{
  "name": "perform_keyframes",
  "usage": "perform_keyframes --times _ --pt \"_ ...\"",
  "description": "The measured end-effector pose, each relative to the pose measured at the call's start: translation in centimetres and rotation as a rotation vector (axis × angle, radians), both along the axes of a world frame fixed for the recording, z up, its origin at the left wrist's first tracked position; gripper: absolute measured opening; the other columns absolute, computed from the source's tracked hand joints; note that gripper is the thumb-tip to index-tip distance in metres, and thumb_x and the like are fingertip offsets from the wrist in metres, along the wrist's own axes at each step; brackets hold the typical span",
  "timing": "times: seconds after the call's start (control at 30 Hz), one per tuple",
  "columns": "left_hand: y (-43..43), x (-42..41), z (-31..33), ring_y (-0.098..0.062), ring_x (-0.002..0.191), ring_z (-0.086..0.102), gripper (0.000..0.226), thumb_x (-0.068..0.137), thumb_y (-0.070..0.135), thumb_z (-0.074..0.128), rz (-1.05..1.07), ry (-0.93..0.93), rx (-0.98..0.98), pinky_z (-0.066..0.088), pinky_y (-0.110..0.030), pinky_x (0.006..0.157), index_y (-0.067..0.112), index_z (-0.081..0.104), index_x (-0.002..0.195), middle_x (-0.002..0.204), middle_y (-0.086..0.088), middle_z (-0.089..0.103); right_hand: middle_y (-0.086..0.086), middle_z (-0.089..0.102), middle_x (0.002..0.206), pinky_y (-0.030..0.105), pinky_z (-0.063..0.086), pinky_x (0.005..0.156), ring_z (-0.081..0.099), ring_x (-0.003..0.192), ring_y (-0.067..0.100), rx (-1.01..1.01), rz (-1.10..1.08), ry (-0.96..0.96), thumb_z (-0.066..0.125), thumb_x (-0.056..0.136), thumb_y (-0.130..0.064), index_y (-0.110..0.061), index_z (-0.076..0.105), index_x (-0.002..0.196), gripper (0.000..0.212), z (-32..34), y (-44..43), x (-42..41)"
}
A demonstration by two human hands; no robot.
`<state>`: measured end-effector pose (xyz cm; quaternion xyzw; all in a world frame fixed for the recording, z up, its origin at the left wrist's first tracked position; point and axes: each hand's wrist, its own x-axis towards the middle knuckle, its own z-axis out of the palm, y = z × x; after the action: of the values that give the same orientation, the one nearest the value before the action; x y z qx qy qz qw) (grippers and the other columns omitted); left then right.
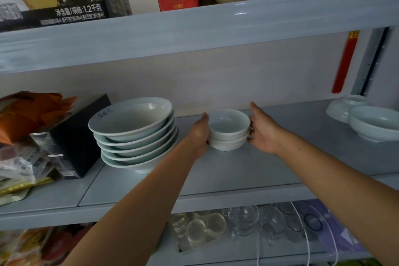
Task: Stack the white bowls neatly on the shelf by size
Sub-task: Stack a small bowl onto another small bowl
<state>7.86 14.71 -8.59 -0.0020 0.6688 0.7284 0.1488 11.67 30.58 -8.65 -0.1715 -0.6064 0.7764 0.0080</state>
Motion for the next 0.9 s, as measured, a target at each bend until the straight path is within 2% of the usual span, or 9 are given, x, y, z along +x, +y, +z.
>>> perform_keyframes --times 0.13,0.17,0.23,0.3,0.37,0.5,0.63,0.8,0.9 --pt "0.4 0.4 -0.2 -0.028 0.115 0.059 0.05 0.105 0.038 0.025 -0.01 -0.014 0.067 0.046 -0.037 0.089 0.005 0.057 0.124 0.127 -0.012 0.062 -0.004 0.064 0.082 0.03 0.044 0.07 0.059 0.079 0.012 -0.011 -0.034 0.015 0.034 0.094 -0.062 -0.018 0.061 0.101 0.052 -0.1 0.3 0.1" --pt "0.6 0.5 -0.2 -0.026 0.111 0.06 0.048 0.105 0.038 0.025 -0.024 -0.01 0.064 0.046 -0.036 0.089 0.007 0.058 0.12 0.124 -0.01 0.063 -0.005 0.062 0.079 0.029 0.044 0.069 0.058 0.077 0.011 -0.027 -0.043 0.017 0.034 0.094 -0.062 -0.02 0.06 0.097 0.049 0.0 0.4 0.3" --pt "1.0 1.0 -0.1 -0.025 0.11 0.06 0.048 0.105 0.037 0.025 -0.029 0.009 0.037 0.046 -0.036 0.09 0.007 0.058 0.12 0.122 -0.007 0.063 -0.004 0.066 0.093 0.03 0.045 0.073 0.061 0.088 0.011 -0.034 -0.041 0.016 0.035 0.093 -0.062 -0.021 0.062 0.105 0.051 -0.3 1.0 0.4" --pt "1.5 1.1 -0.2 -0.028 0.118 0.058 0.05 0.104 0.037 0.027 -0.033 0.035 -0.003 0.047 -0.038 0.096 0.005 0.052 0.133 0.131 -0.01 0.06 -0.004 0.068 0.105 0.031 0.046 0.079 0.061 0.098 0.012 -0.022 -0.05 0.011 0.036 0.094 -0.061 -0.022 0.064 0.106 0.05 -0.5 1.3 0.6" --pt "2.1 0.8 -0.7 -0.029 0.121 0.056 0.049 0.102 0.037 0.03 -0.059 0.059 -0.044 0.046 -0.043 0.102 0.007 0.048 0.137 0.134 -0.01 0.058 -0.006 0.067 0.101 0.03 0.045 0.082 0.061 0.094 0.012 0.0 -0.076 0.01 0.037 0.096 -0.056 -0.025 0.063 0.094 0.04 -0.4 1.5 0.9" --pt "3.4 -1.4 -3.3 -0.027 0.118 0.058 0.067 0.081 0.05 0.037 -0.066 0.066 -0.088 0.045 -0.05 0.105 0.014 0.047 0.137 0.133 -0.009 0.059 -0.006 0.067 0.107 0.03 0.045 0.081 0.061 0.092 0.011 0.029 -0.104 0.003 0.038 0.097 -0.053 -0.025 0.062 0.105 0.038 -0.2 2.0 1.3" --pt "3.6 -0.7 -2.4 -0.027 0.115 0.059 0.05 0.092 0.035 0.035 -0.044 0.035 -0.075 0.047 -0.045 0.102 0.014 0.052 0.134 0.129 -0.009 0.061 -0.007 0.066 0.118 0.033 0.044 0.091 0.06 0.104 0.012 0.041 -0.078 -0.017 0.037 0.096 -0.056 -0.025 0.062 0.117 0.044 -0.4 2.6 1.5" --pt "3.5 1.0 -0.5 -0.017 0.088 0.063 0.031 0.101 0.028 0.037 -0.033 -0.037 0.038 0.051 -0.028 0.076 0.02 0.063 0.115 0.101 0.0 0.068 -0.012 0.057 0.131 0.044 0.037 0.101 0.047 0.125 0.012 0.071 -0.049 -0.057 0.037 0.092 -0.062 -0.029 0.057 0.126 0.05 -0.5 2.7 1.9" --pt "3.4 1.1 -0.3 -0.023 0.099 0.065 0.031 0.099 0.029 0.041 -0.002 -0.084 0.063 0.051 -0.034 0.087 0.017 0.065 0.115 0.108 -0.001 0.07 -0.012 0.057 0.13 0.043 0.038 0.098 0.047 0.124 0.012 0.071 -0.037 -0.051 0.037 0.093 -0.062 -0.03 0.058 0.124 0.05 -0.3 2.6 2.0"
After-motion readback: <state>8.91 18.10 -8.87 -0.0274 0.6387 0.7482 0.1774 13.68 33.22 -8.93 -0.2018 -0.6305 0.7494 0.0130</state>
